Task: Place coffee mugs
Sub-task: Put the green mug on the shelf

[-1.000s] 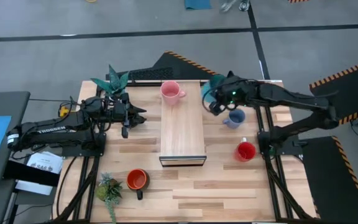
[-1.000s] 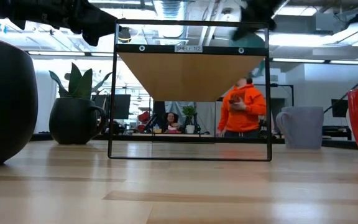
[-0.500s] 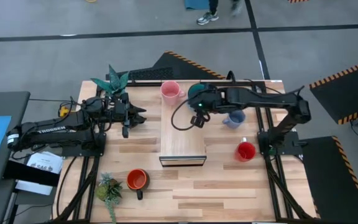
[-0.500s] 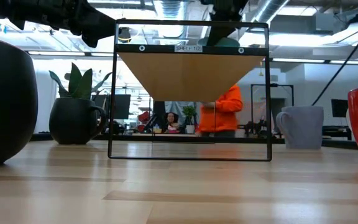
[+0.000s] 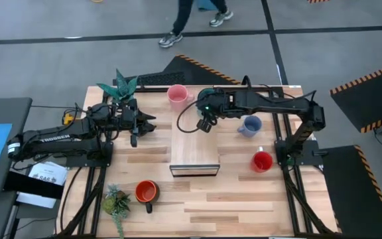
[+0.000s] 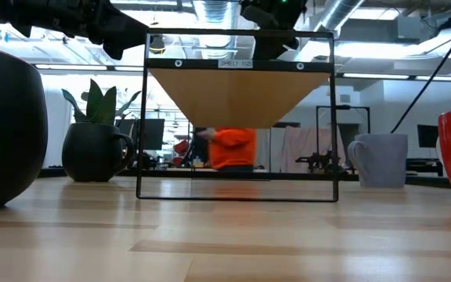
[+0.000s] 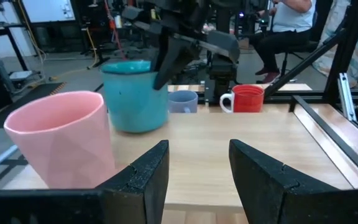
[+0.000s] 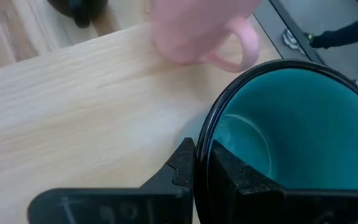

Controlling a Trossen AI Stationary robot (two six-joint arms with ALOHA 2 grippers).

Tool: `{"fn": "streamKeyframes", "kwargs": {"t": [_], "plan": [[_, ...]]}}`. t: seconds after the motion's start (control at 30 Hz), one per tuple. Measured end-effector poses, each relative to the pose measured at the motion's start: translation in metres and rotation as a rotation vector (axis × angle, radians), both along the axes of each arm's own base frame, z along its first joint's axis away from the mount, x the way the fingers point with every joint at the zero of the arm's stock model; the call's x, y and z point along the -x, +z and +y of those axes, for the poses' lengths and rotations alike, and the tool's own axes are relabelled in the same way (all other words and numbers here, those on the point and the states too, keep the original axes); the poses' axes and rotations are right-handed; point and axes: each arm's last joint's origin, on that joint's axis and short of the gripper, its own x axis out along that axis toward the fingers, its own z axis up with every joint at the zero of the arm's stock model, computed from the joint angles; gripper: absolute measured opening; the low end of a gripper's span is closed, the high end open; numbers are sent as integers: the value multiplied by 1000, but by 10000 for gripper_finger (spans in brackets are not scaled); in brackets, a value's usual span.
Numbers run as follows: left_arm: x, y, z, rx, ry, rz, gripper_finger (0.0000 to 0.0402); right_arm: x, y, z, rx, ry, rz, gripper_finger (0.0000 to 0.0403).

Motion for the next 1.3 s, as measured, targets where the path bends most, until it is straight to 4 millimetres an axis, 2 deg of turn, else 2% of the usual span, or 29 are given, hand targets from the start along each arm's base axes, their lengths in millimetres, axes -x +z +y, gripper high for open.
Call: {"fn": "streamKeyframes", "kwargs": {"t": [0.2,0.47,0.7,0.97,1.1,1.3], "plan": [[0,0,1,-10,38,4,155,-2,0,-4,-1,-9,-14,46],[0,0,2,-10,62,6,155,-7,-1,-5,-2,-8,-55,117],[0,0,2,-9,62,6,155,-9,1,-5,18,13,-73,136],[0,0,2,-8,63,6,155,2,17,-6,43,27,-111,132],[0,-1,2,-7,64,8,155,13,34,-4,65,41,-156,132],[0,-1,2,-5,61,14,155,37,57,14,72,85,-197,122]]}}
